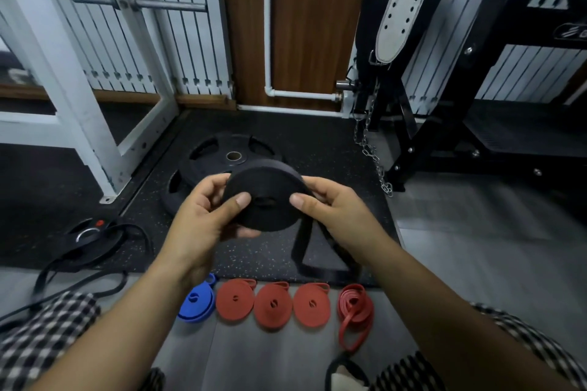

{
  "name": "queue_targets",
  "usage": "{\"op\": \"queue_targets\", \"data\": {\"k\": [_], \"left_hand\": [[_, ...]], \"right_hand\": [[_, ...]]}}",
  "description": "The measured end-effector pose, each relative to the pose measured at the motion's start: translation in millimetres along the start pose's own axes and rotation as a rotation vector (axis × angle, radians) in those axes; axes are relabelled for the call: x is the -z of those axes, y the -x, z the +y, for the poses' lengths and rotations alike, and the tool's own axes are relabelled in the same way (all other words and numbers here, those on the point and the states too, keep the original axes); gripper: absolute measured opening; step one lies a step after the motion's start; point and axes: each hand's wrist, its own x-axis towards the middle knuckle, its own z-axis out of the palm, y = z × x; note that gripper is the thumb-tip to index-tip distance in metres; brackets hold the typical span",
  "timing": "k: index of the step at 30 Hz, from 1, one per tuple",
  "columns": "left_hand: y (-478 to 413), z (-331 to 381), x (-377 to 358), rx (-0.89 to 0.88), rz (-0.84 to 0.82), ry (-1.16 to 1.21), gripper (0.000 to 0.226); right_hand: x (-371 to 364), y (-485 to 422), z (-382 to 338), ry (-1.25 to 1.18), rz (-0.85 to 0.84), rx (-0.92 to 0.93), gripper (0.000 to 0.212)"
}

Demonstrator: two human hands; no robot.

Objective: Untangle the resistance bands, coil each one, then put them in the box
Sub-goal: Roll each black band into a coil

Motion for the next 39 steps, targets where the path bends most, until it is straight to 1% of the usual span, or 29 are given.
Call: {"op": "queue_targets", "data": {"k": [2,4,7,9,10,11,13,14,16,17,19,20,23,26,28,30,31,32,34,36,37,38,39], "left_hand": [[2.0,-0.3,-3.5,0.036,0.007,0.129,0.019],[3.7,-1.5,-7.1,0.08,-0.012,0.217,0.024],[5.5,-6.0,-9.8,0.135,-0.033,0.26,0.027],[4.9,-6.6,-7.7,0.182,-0.065,0.261,0.03],[4.6,-5.5,-5.5,0.207,-0.103,0.225,0.03],[4.2,-3.4,-2.2,0.209,-0.141,0.12,0.03],[1.2,2.5,5.7,0.14,-0.198,-0.183,0.034],[-0.3,5.5,9.2,0.109,-0.225,-0.269,0.039],[-1.2,8.7,12.0,0.087,-0.3,-0.317,0.043],[-0.7,9.6,11.2,0.089,-0.311,-0.321,0.038],[0.6,9.2,7.2,0.101,-0.229,-0.286,0.018],[1.1,7.7,5.3,0.097,-0.18,-0.251,0.012],[0.7,5.4,1.4,0.099,-0.065,-0.135,0.011],[-0.4,4.4,1.9,0.142,0.018,0.013,0.007],[2.3,2.2,-0.2,0.2,0.005,0.124,0.011],[4.7,-2.6,-2.3,0.236,-0.028,0.166,0.016],[5.5,-3.5,-2.3,0.25,-0.044,0.144,0.015],[5.2,-2.9,-0.3,0.246,-0.063,0.072,0.013],[3.0,3.0,8.0,0.174,-0.135,-0.198,0.013],[0.6,6.5,15.4,0.118,-0.236,-0.407,0.027],[1.1,6.0,15.6,0.11,-0.277,-0.45,0.034],[2.4,4.4,13.4,0.101,-0.299,-0.473,0.037],[3.4,2.6,9.4,0.091,-0.291,-0.483,0.034]], "right_hand": [[1.3,-2.0,-0.4,-0.058,0.023,-0.009,0.019],[4.2,-3.8,-0.4,-0.147,0.039,-0.031,0.019],[1.9,-4.2,2.7,-0.248,0.057,-0.055,0.03],[-0.4,-3.6,4.1,-0.268,0.077,-0.055,0.032],[-0.1,-3.0,3.9,-0.253,0.081,-0.052,0.031],[0.7,-1.6,1.9,-0.225,0.077,-0.053,0.027],[4.7,0.1,-2.1,-0.143,0.059,-0.061,0.018],[5.6,0.5,-2.9,-0.09,0.046,-0.068,0.018],[4.4,1.9,-2.8,0.012,0.003,-0.087,0.02],[2.6,2.3,-3.1,0.051,-0.018,-0.094,0.02],[0.3,1.7,-3.7,0.078,-0.037,-0.095,0.02],[0.3,0.9,-4.5,0.071,-0.039,-0.082,0.02],[2.8,-2.0,-7.1,0.008,-0.034,-0.049,0.02],[2.6,-2.6,-3.5,-0.06,-0.022,-0.031,0.02],[-0.1,-2.7,0.4,-0.079,0.0,-0.01,0.02],[-0.4,-2.9,2.7,-0.067,0.017,0.003,0.019],[1.4,-3.3,2.7,-0.049,0.018,0.003,0.02],[4.0,-3.5,1.7,-0.032,0.013,-0.001,0.02],[9.5,-3.2,-1.7,0.031,-0.013,-0.008,0.02],[9.5,-2.1,-3.7,0.171,-0.072,0.008,0.021],[7.5,-1.3,-3.1,0.24,-0.1,0.013,0.021],[5.4,-0.8,-1.7,0.283,-0.114,0.016,0.021],[3.6,-0.4,-0.7,0.295,-0.113,0.019,0.021]]}}
